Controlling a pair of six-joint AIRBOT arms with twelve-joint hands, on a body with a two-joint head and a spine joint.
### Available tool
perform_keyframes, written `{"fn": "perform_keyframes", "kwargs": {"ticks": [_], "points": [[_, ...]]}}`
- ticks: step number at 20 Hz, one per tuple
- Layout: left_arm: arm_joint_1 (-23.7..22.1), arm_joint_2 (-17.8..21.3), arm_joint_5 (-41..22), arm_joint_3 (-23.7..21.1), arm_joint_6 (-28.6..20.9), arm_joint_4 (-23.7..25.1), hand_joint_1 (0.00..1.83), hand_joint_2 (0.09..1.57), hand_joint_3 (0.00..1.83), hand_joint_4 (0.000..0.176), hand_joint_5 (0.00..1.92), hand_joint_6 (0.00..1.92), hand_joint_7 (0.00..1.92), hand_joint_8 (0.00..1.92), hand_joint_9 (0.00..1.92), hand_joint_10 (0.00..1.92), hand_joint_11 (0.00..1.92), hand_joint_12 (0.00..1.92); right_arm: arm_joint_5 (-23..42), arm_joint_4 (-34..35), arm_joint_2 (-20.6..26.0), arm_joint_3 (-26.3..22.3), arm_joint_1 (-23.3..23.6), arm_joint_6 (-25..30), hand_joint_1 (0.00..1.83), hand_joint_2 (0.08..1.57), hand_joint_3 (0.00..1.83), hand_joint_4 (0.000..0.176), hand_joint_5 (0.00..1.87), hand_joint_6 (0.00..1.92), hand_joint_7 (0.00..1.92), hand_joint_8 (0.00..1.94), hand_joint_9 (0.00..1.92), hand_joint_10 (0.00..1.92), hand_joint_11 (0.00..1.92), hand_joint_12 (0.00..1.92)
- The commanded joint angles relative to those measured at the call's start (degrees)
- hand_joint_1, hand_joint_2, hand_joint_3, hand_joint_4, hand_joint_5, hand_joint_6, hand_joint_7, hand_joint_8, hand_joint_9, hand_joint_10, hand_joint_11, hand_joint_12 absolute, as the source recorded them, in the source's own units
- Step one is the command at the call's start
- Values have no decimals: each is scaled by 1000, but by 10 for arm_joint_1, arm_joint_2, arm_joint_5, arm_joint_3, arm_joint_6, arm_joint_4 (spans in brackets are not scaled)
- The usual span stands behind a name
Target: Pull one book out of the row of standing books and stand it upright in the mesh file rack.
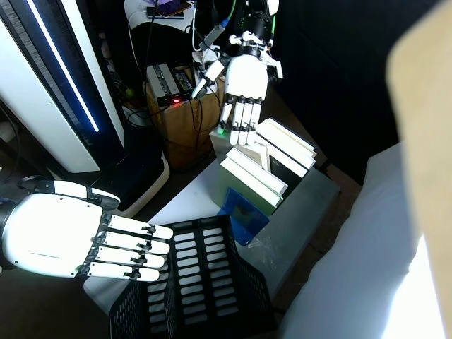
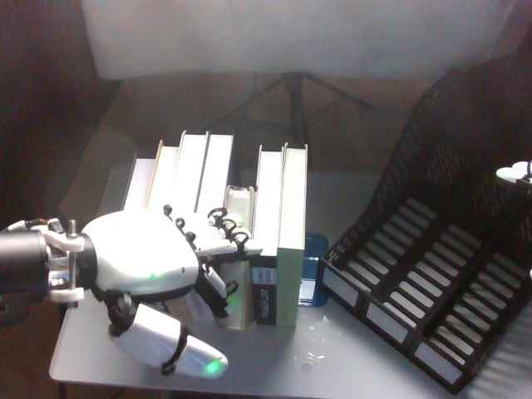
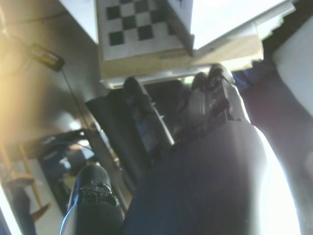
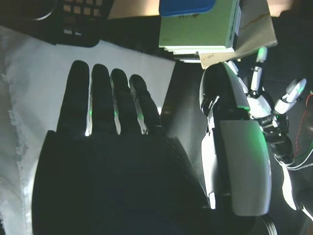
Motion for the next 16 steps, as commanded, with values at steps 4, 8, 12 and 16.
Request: {"fn": "perform_keyframes", "kwargs": {"ticks": [4,8,12,16], "points": [[19,0,-34,-11,-9,-8,0,1104,7,0,764,24,82,20,0,0,0,0,60,9,5,-1,-2,1,536,1249,0,0,0,0,0,0,0,0,0,0],[31,-1,-38,-14,-17,-11,0,1116,10,0,745,13,75,10,0,0,0,0,60,12,5,-2,-4,1,552,1247,0,0,0,0,0,0,0,0,0,0],[53,0,-48,-22,-27,-21,0,1176,31,0,744,39,103,12,0,0,0,0,60,13,4,-2,-4,1,566,1247,0,0,0,0,0,0,0,0,0,0],[75,0,-62,-29,-28,-41,0,1270,28,0,847,51,81,0,0,0,0,0,59,14,4,-2,-5,1,567,1250,0,0,0,0,0,0,0,0,0,0]]}}
